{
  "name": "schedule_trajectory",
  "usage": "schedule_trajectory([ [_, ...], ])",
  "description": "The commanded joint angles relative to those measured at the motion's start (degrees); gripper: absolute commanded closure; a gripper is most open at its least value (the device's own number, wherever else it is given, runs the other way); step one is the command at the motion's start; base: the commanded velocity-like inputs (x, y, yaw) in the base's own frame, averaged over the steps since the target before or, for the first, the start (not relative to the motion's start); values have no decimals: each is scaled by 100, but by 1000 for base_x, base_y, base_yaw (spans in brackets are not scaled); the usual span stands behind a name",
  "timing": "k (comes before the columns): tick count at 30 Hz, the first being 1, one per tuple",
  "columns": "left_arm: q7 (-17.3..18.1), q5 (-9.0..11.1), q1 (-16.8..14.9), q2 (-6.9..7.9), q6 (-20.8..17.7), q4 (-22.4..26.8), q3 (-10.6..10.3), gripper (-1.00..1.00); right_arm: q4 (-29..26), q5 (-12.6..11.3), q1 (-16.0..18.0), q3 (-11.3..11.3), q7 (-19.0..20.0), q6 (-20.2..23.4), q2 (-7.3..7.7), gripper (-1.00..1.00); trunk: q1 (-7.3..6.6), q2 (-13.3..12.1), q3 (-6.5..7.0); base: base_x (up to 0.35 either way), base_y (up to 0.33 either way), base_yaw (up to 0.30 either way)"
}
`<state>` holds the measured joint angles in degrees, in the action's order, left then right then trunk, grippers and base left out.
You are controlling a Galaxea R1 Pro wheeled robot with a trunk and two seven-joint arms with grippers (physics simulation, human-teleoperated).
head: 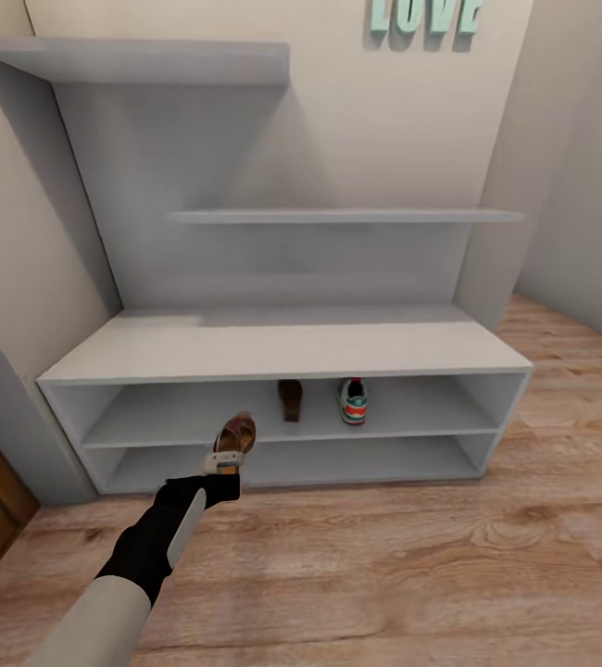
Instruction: Pick up the two gym shoes and the two sandals from the corridor floor and place them onto the hallstand (shoe rack) in the corridor, making sure they are on the rack and not on the floor. Arrange them so the two gym shoes are next to each other and the two sandals are next to each other.
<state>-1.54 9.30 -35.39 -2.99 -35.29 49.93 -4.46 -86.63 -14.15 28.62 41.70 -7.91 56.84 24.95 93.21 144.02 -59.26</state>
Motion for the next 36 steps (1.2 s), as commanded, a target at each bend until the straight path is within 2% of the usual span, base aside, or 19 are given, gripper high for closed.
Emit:
schedule_trajectory([
  [1, -22, 37, -3, 0, -30, 8, -3, 100, -3, -61, 3, 2, -53, 19, 1, 100, 1, 2, -6, 247, -203, 0],
  [13, -22, 37, -3, 0, -27, 8, -2, 100, -2, -61, 3, 6, -53, 20, 1, 100, 1, 2, -6, 261, -228, 0],
  [26, -22, 37, -3, 6, -12, 8, -2, 100, 2, -61, 1, 6, -53, 20, 1, 100, 1, 2, -6, 335, -53, 0],
  [29, -22, 37, -3, 10, -5, 5, -2, 100, 3, -61, 3, 6, -53, 21, 3, 100, 1, 2, -6, 93, -1, 0],
  [34, -22, 37, -3, 124, 5, 8, 4, 100, 5, -61, 3, 5, -53, 19, 1, 100, 1, 2, -6, 5, 0, 0],
  [36, -22, 37, -3, 147, 5, 8, 5, 100, 5, -61, 3, 5, -53, 20, 1, 100, 6, 5, -50, 0, 0, 0],
])
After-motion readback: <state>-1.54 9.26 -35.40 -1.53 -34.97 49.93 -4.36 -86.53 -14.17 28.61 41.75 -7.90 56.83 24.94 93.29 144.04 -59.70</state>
